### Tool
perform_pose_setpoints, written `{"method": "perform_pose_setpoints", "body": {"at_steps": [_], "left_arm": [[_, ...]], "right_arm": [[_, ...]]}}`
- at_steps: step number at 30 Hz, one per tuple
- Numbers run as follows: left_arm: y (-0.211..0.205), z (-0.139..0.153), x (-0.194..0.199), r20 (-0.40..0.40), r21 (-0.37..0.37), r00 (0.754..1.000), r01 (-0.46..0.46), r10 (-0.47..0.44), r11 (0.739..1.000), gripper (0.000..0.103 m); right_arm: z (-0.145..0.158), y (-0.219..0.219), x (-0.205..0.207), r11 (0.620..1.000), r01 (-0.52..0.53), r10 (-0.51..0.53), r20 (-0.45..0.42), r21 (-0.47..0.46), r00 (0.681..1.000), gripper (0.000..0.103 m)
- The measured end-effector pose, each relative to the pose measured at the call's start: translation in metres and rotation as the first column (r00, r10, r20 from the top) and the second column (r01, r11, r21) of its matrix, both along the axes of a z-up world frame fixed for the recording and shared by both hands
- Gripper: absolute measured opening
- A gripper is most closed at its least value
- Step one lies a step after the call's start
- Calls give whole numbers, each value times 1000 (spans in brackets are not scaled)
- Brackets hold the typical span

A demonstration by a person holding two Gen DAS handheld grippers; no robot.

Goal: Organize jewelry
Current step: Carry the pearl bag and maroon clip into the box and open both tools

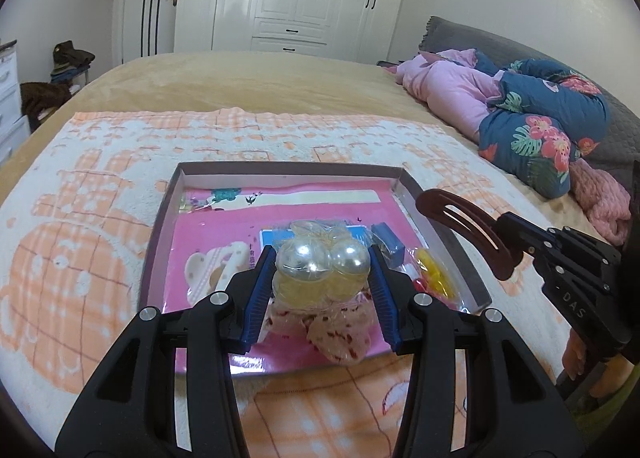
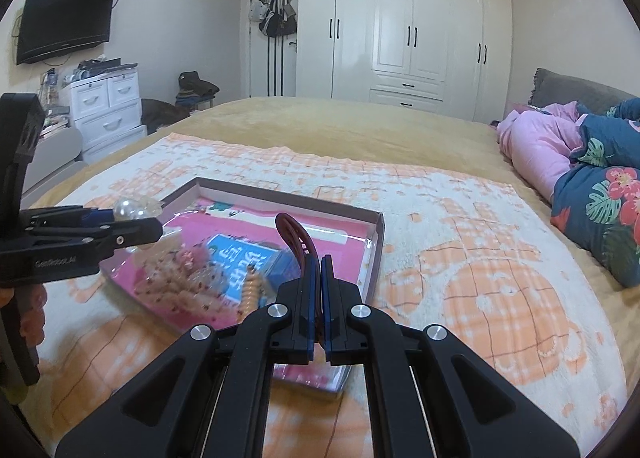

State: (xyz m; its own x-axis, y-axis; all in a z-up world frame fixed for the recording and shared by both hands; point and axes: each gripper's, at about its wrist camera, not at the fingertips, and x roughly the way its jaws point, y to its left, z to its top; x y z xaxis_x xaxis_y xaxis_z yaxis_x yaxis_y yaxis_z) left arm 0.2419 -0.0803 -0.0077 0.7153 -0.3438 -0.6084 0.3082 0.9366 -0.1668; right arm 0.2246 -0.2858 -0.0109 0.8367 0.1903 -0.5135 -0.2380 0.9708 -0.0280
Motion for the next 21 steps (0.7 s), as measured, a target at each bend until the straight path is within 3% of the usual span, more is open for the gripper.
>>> {"method": "perform_pose_setpoints", "body": {"at_steps": [21], "left_arm": [[-34,-31,20,-50,41,996,70,-68,997,37]], "right_arm": [[-44,1,49,998,62,-59,-127,19,990,3]]}}
